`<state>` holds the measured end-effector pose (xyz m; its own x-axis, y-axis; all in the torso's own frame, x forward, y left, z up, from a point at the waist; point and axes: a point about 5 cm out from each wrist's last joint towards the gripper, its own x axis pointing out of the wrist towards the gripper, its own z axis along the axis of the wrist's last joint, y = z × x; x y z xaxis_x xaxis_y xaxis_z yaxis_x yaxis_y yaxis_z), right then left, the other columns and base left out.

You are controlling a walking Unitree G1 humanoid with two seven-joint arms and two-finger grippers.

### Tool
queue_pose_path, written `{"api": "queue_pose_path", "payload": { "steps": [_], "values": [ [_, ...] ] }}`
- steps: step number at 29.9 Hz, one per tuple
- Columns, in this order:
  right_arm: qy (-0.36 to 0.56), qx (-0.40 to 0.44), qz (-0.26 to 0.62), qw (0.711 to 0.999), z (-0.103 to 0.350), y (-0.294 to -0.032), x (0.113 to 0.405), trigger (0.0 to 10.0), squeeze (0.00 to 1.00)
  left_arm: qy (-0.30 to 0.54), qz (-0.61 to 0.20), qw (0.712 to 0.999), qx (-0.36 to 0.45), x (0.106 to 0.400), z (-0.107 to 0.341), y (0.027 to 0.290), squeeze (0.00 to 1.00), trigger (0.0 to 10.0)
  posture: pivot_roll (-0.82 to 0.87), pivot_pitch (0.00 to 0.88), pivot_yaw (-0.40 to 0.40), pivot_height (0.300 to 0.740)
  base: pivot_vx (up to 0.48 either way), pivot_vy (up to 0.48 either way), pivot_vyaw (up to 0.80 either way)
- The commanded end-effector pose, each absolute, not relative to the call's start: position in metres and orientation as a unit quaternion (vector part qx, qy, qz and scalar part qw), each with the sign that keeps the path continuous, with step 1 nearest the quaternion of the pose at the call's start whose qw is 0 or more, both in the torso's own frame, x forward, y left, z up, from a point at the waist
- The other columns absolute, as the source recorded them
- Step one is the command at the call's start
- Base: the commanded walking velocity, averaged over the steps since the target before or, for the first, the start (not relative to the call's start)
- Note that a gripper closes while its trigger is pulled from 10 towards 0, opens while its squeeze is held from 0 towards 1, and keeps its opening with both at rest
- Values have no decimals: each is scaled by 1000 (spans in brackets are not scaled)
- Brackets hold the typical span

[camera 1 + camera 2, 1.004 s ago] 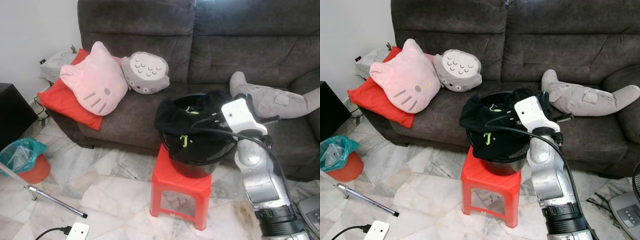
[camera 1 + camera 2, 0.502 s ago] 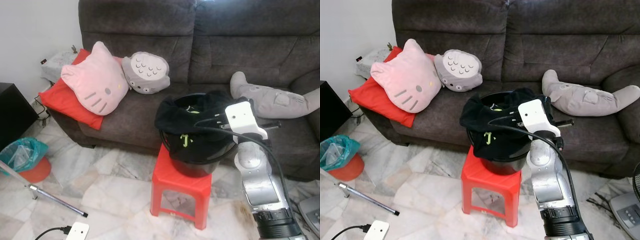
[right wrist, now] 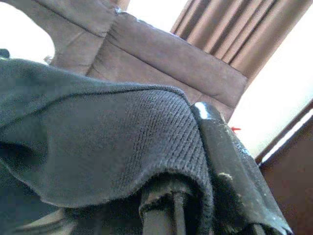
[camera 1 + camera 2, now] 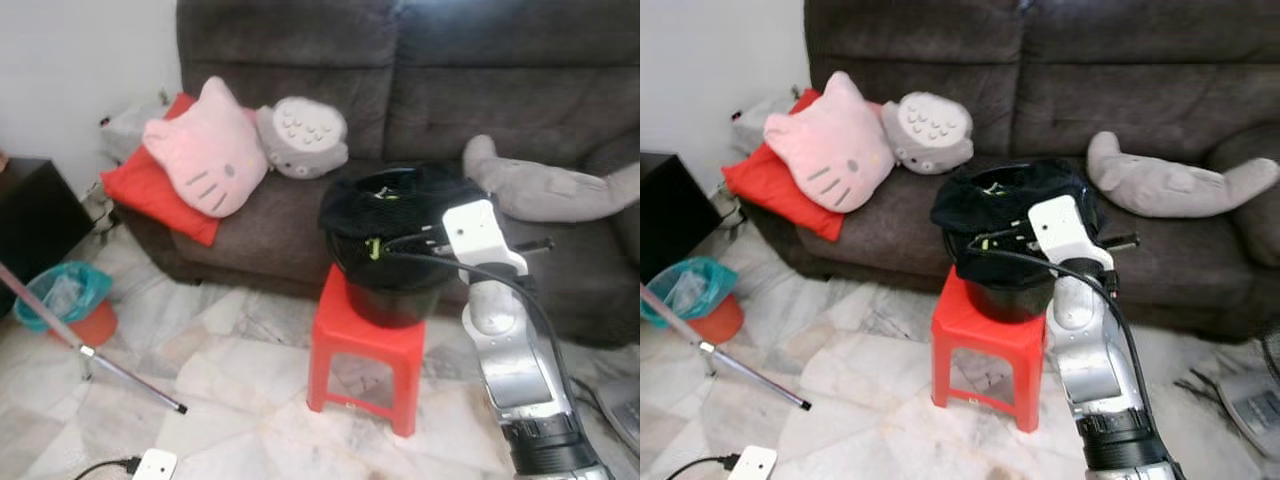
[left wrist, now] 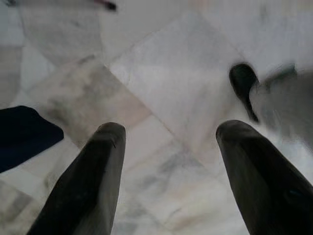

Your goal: Hang hanger

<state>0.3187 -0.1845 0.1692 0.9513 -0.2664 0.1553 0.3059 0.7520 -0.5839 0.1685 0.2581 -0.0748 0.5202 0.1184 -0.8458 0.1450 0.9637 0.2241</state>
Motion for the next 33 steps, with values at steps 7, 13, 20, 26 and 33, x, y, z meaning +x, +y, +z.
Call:
{"api": "queue_pose_path", "payload": {
  "steps": [7, 13, 20, 26, 33],
  "values": [
    [-49, -314, -146, 937, 177, -177, 322, 10000, 0, 509, -4, 851, 126, 155, -81, 259, 0, 10000, -174, 0, 104, 740, -276, 0, 0],
    [-53, -316, -147, 936, 178, -177, 322, 10000, 0, 509, -4, 851, 126, 155, -80, 259, 0, 10000, -175, 0, 103, 740, -276, 0, 0],
    [-59, -325, -143, 933, 178, -175, 323, 10000, 0, 509, -4, 852, 126, 155, -80, 259, 0, 10000, -171, 0, 102, 740, -276, 0, 0],
    [-66, -338, -140, 928, 180, -173, 323, 10000, 0, 509, -4, 851, 127, 155, -80, 260, 0, 10000, -174, 0, 104, 740, -277, 0, 0],
    [-73, -345, -136, 926, 181, -172, 323, 10000, 0, 509, -6, 851, 128, 155, -80, 260, 0, 10000, -175, 0, 104, 740, -277, 0, 0]
  ]
}}
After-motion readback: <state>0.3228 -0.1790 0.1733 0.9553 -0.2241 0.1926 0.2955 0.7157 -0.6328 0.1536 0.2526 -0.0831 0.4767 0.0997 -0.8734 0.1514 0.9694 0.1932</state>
